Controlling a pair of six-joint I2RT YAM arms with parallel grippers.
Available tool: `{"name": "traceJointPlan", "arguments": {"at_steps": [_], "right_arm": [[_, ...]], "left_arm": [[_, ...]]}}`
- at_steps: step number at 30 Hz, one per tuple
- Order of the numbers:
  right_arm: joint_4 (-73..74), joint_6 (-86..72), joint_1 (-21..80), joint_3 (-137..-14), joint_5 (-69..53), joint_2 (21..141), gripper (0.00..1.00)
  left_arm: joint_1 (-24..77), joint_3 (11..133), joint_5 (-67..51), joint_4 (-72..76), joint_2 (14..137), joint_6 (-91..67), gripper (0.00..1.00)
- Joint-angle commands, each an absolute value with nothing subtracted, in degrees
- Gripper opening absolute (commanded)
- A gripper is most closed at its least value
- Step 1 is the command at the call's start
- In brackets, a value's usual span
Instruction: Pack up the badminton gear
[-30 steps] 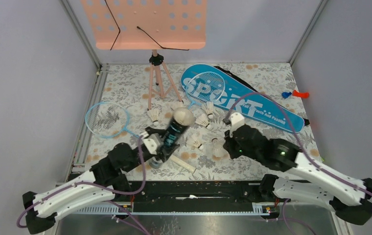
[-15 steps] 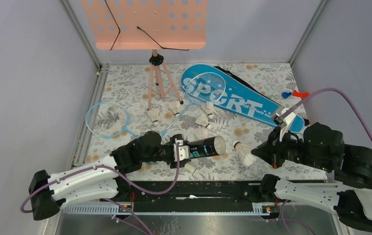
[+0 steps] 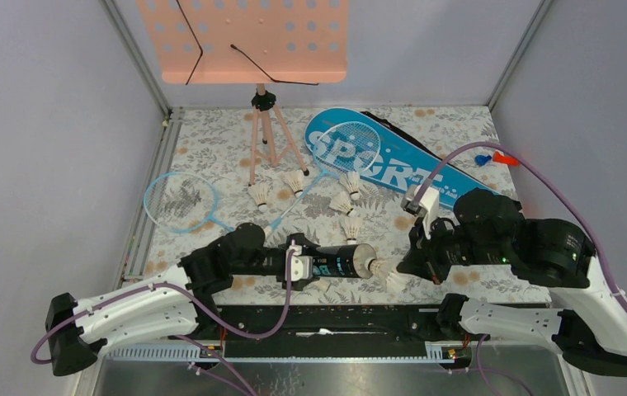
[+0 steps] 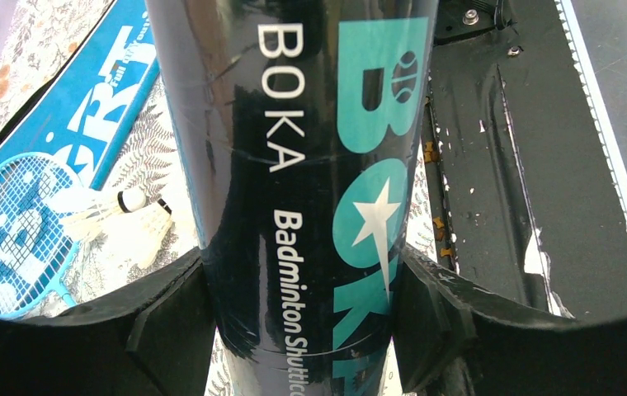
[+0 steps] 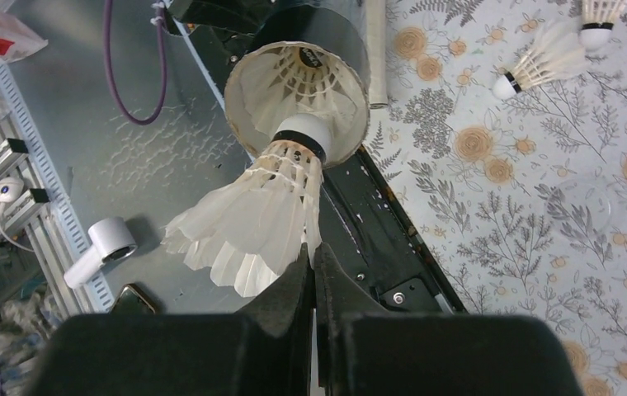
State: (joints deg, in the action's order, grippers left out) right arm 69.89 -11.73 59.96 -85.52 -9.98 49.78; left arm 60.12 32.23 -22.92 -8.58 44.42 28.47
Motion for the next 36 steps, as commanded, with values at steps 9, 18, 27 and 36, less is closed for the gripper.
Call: {"name": "traceJointPlan", "arguments": {"at_steps": [9, 18, 27, 36], "right_arm": [[67.04, -7.91, 60.21, -86.66, -13.54, 56.45, 0.0], [61.89, -6.69, 60.21, -84.82, -12.91, 61.02, 0.0], [54.62, -9.77, 60.25, -79.22, -9.14, 59.51, 0.3], [52.83, -10.18, 60.21, -79.58, -6.92, 54.07, 0.53]], "left_arm": [[60.12, 32.94, -29.45, -4.58, 44.8, 29.47, 0.17], [60.12, 33.19, -28.66, -3.65, 45.26, 28.07, 0.17], [60.13, 32.06, -30.18, -0.32, 44.82, 26.74, 0.17], [60.12, 31.32, -30.64, 0.42, 43.85, 26.45, 0.17]]}}
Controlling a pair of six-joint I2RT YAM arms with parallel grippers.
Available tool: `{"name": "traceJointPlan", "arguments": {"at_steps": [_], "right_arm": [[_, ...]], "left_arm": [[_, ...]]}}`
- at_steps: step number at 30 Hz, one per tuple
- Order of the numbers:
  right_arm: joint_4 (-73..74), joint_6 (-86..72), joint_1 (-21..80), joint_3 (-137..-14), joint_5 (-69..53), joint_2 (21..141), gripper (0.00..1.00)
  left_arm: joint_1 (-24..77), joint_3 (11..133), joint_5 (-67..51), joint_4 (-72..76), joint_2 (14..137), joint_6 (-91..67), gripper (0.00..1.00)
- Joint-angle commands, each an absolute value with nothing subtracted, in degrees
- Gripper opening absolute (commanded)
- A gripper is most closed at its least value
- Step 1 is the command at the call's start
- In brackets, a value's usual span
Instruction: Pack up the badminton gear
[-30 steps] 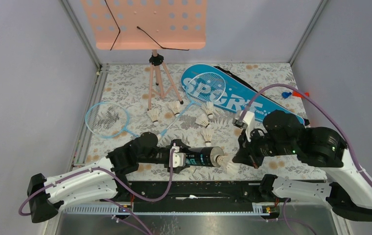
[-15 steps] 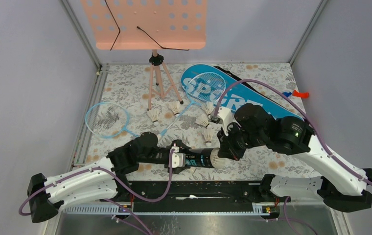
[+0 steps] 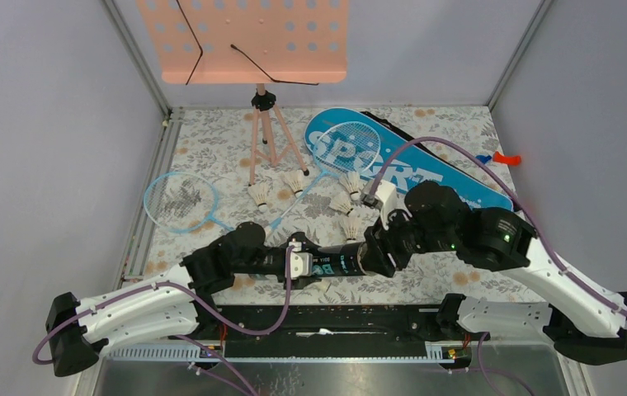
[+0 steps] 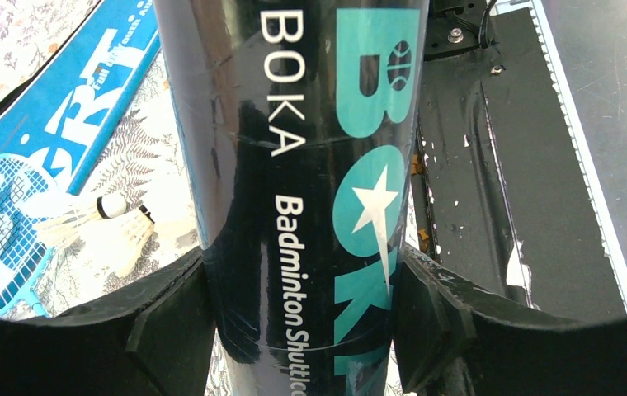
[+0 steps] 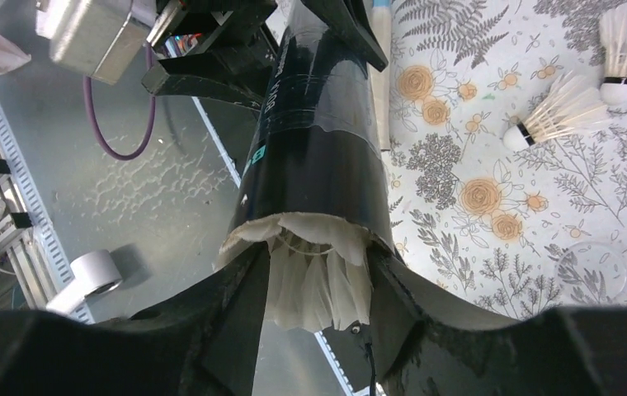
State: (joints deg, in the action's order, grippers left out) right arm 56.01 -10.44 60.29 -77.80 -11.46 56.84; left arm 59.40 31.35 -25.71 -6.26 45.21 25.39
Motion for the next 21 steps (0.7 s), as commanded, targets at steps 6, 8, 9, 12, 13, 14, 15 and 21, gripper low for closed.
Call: {"name": "traceJointPlan", "arguments": {"at_steps": [6, 8, 9, 12, 13, 14, 15, 21], "right_arm": [[54.56, -11.86, 60.21, -80.77, -3.6, 49.02, 0.64], [54.5, -11.92, 60.21, -80.7, -2.48, 47.79, 0.68], [54.1, -11.82, 60.21, -80.31, -2.24, 47.31, 0.69], [53.46, -11.77, 60.25, -79.42, -1.63, 47.53, 0.76], [53.86, -11.67, 60.21, -79.45, -1.05, 47.95, 0.88], [54.4, -11.44, 60.21, -79.41, -0.48, 48.45, 0.98], [54.63, -11.35, 60.21, -79.26, 0.32, 48.91, 0.99], [54.06, -11.08, 60.21, -76.81, 4.64, 51.19, 1.0]], "left_arm": [[60.12, 31.11, -30.25, 1.05, 43.42, 26.46, 0.17], [60.14, 31.03, -30.45, 1.05, 43.39, 26.49, 0.17], [60.12, 31.03, -30.47, 1.13, 43.36, 26.42, 0.17], [60.12, 31.02, -30.74, 1.4, 43.41, 26.46, 0.17], [60.12, 31.03, -30.71, 1.41, 43.37, 26.39, 0.17], [60.12, 31.03, -30.7, 1.41, 43.41, 26.3, 0.17], [60.12, 31.03, -30.72, 1.36, 43.34, 26.24, 0.17], [60.12, 31.03, -30.23, 2.53, 43.0, 25.2, 0.17]]}}
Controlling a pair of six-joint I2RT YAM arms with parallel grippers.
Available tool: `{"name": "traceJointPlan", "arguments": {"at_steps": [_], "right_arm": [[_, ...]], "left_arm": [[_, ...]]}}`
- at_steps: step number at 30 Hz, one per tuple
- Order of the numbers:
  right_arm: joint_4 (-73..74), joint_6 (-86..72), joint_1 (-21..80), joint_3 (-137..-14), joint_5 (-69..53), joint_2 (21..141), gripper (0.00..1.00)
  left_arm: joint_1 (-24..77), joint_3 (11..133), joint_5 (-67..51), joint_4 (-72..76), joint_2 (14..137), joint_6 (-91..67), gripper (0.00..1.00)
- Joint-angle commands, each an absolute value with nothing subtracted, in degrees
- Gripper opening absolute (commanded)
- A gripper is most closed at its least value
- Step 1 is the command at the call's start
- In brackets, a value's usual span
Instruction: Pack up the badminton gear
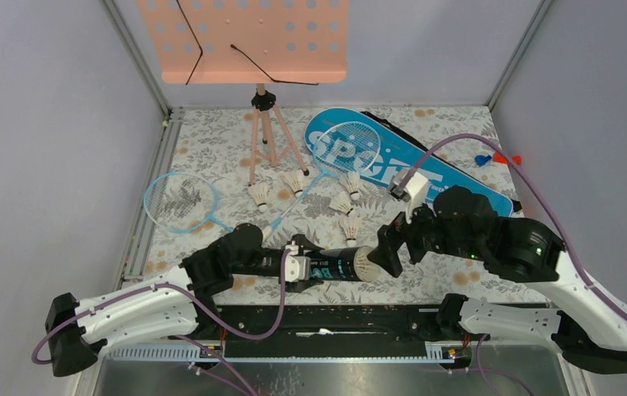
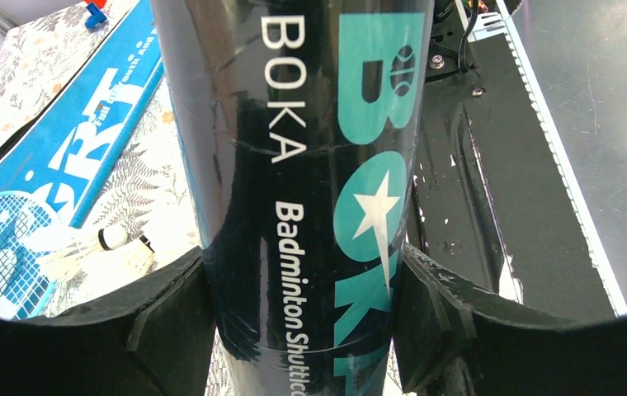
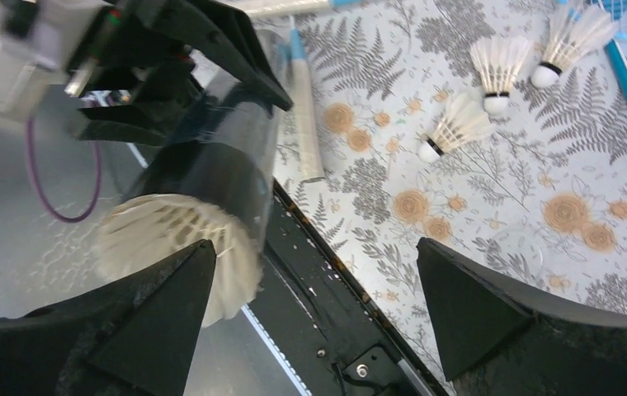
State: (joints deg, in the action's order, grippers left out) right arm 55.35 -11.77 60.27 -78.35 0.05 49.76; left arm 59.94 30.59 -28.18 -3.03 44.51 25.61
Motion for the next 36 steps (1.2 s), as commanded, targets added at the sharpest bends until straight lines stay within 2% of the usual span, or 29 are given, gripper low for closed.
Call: {"name": "traceJointPlan", "arguments": {"at_steps": [1, 7, 22, 26, 36], "right_arm": [[53.89, -11.28, 60.21, -76.2, 5.91, 51.44, 1.0], [50.15, -12.31, 60.21, -71.53, 10.21, 52.47, 1.0], [21.92, -15.62, 60.21, -56.72, -4.6, 52.5, 1.0], [22.13, -13.97, 60.21, -60.65, -8.51, 51.34, 1.0], [26.76, -11.63, 60.21, -70.78, -8.72, 44.3, 1.0]], "left_arm": [[60.12, 31.03, -30.22, 2.59, 42.86, 24.99, 0.17], [60.14, 29.88, -31.64, 4.69, 41.46, 24.04, 0.17], [60.12, 25.96, -29.52, 14.21, 36.87, 16.96, 0.17], [60.16, 25.11, -27.96, 14.78, 35.59, 15.48, 0.17], [60.13, 22.85, -23.03, 15.39, 32.84, 12.73, 0.17]]}}
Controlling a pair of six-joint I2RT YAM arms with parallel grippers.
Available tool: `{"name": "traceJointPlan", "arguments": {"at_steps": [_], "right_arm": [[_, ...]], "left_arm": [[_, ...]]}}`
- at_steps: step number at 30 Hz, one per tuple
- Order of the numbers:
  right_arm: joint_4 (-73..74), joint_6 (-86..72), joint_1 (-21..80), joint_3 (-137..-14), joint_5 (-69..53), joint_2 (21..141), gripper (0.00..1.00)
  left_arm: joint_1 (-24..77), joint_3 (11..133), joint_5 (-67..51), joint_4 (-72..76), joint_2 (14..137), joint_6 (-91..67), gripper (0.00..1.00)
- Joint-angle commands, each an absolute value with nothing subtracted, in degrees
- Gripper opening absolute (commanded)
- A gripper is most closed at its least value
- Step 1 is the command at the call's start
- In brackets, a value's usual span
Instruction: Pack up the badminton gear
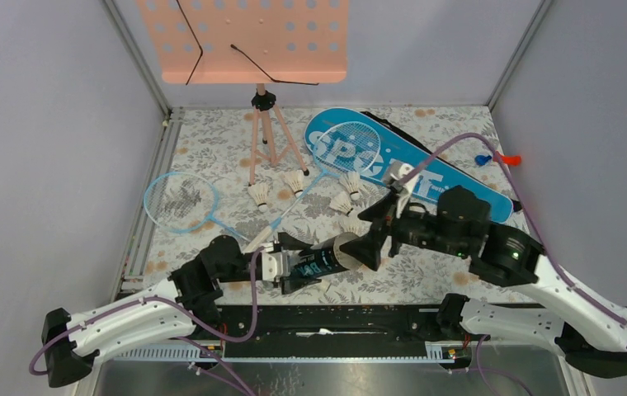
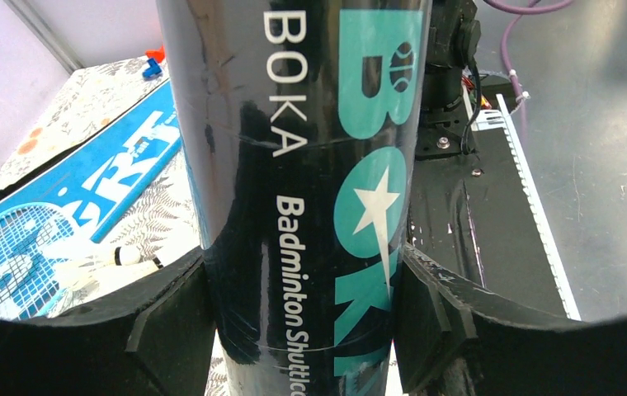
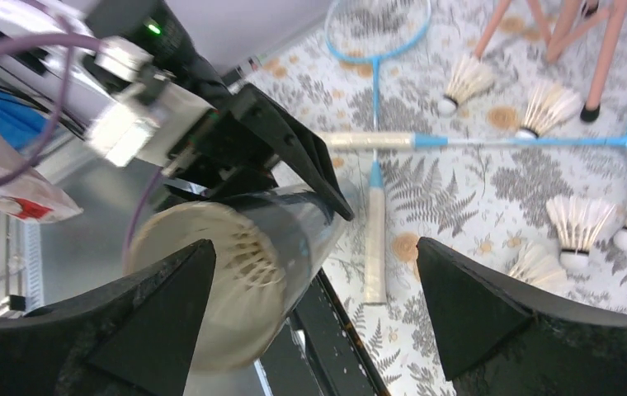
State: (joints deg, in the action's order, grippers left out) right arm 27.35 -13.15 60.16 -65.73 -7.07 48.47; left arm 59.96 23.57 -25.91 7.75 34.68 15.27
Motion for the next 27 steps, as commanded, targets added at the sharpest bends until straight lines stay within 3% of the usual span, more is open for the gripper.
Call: {"name": "traceJointPlan", "arguments": {"at_steps": [1, 5, 8, 12, 14, 18, 22, 27], "right_arm": [[26.79, -11.47, 60.21, -71.49, -9.11, 43.43, 1.0], [26.45, -11.79, 60.21, -73.11, -6.64, 39.6, 1.0], [28.32, -12.91, 60.21, -73.0, 2.18, 37.94, 1.0], [31.11, -13.41, 60.16, -69.9, 18.27, 39.2, 1.0], [30.48, -11.73, 60.13, -67.84, 19.48, 41.16, 1.0], [30.48, -9.8, 57.45, -67.47, 13.06, 48.47, 1.0], [29.56, -11.64, 44.37, -66.17, -5.74, 56.43, 1.0], [25.35, -1.93, 34.34, -63.32, -22.17, 70.56, 0.99]], "left_arm": [[60.12, 22.59, -22.47, 15.65, 32.46, 12.47, 0.17], [60.12, 21.53, -20.99, 17.01, 31.32, 11.54, 0.17], [60.14, 20.53, -16.63, 20.1, 30.46, 8.71, 0.17], [60.18, 19.16, 3.1, 25.74, 28.42, 0.4, 0.17], [60.12, 18.84, 11.44, 25.9, 26.99, -2.85, 0.17], [60.12, 18.78, 16.89, 21.57, 22.95, -4.4, 0.18], [60.12, 17.84, 17.61, 18.14, 18.44, -5.49, 0.19], [60.13, 17.23, 15.2, 14.99, 13.94, -5.23, 0.19]]}}
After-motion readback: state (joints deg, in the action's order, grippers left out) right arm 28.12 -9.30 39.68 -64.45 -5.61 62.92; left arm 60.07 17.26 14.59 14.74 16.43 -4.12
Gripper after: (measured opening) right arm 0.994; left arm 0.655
